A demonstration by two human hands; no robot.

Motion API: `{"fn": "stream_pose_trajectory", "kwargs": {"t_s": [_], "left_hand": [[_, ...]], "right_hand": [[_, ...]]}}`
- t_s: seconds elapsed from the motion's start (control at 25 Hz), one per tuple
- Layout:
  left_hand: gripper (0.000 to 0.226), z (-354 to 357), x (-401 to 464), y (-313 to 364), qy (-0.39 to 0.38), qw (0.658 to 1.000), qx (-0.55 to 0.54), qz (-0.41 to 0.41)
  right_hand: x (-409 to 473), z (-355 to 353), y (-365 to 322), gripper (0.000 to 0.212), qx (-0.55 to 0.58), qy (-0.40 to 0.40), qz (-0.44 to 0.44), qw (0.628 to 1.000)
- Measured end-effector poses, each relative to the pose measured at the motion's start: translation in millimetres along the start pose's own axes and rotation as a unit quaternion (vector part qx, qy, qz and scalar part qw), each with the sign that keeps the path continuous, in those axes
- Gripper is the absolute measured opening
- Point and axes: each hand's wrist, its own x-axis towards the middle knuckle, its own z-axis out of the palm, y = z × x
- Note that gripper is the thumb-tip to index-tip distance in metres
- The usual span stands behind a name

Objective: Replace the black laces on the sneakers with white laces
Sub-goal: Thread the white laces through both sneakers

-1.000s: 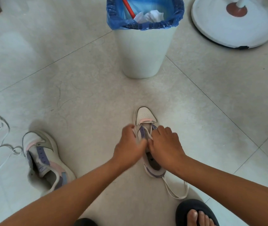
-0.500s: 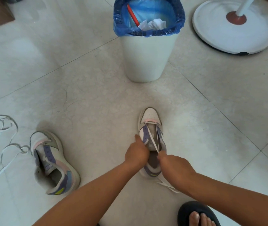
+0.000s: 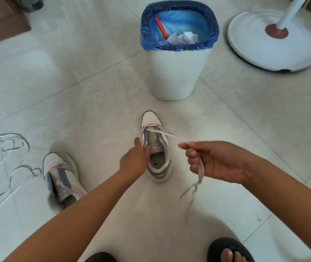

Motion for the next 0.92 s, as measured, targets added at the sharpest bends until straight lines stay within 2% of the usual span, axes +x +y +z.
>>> {"fn": "stream_pose_trajectory", "kwargs": {"t_s": [0.04, 0.08, 0.12, 0.2, 0.24, 0.32, 0.36, 0.44, 0.52, 0.6, 0.68, 0.72, 0.8, 0.92], "left_hand": [[0.039, -13.3, -0.9, 6.3, 0.036, 0.999, -0.006, 0.028], [0.039, -28.2, -3.8, 15.8, 0.05, 0.995, -0.061, 0.056], [0.043, -44.2, -8.4, 28.4, 0.037, 0.982, -0.161, 0.088], [0.056, -76.3, -24.9, 57.4, -0.06, 0.917, -0.363, 0.153], [0.061, -89.9, -33.5, 69.6, -0.114, 0.879, -0.428, 0.176], [0.064, -113.1, -45.7, 85.9, -0.181, 0.822, -0.498, 0.207], [0.065, -124.1, -49.9, 89.8, -0.195, 0.808, -0.512, 0.217], [0.068, -146.1, -52.6, 91.7, -0.179, 0.809, -0.519, 0.21], [0.068, -169.2, -52.3, 93.8, -0.142, 0.83, -0.508, 0.184], [0.069, -186.5, -50.1, 97.1, -0.145, 0.832, -0.513, 0.156], [0.06, -188.7, -51.5, 97.7, -0.177, 0.81, -0.541, 0.143], [0.051, -183.3, -54.6, 94.7, -0.19, 0.806, -0.546, 0.127], [0.031, -160.3, -64.2, 78.6, -0.203, 0.819, -0.531, 0.079], [0.028, -109.7, -84.4, 36.8, -0.23, 0.82, -0.524, 0.004]], "right_hand": [[-4.8, 8.0, -12.6, 0.016, -0.018, -0.016, -0.032, 0.999], [-7.8, 15.9, -24.9, 0.017, -0.033, -0.026, -0.063, 0.997], [-10.7, 25.3, -36.6, 0.016, -0.041, -0.032, -0.094, 0.994], [-12.5, 46.0, -56.7, 0.014, -0.035, -0.036, -0.143, 0.988], [-13.7, 56.3, -66.0, 0.015, -0.023, -0.039, -0.163, 0.986], [-19.3, 74.7, -85.8, 0.018, -0.002, -0.051, -0.198, 0.979], [-22.6, 82.5, -95.8, 0.019, 0.001, -0.054, -0.215, 0.975], [-32.6, 95.6, -113.6, 0.02, -0.015, -0.048, -0.245, 0.968], [-45.3, 108.5, -123.5, 0.02, -0.063, -0.038, -0.262, 0.962], [-57.2, 117.0, -120.3, 0.02, -0.173, -0.029, -0.271, 0.947], [-62.5, 116.9, -100.0, 0.02, -0.304, -0.031, -0.264, 0.915], [-63.2, 112.2, -83.4, 0.02, -0.357, -0.029, -0.255, 0.898], [-63.0, 93.8, -45.0, 0.023, -0.415, 0.001, -0.225, 0.881], [-59.5, 41.6, 2.2, 0.029, -0.501, 0.041, -0.12, 0.856]]}}
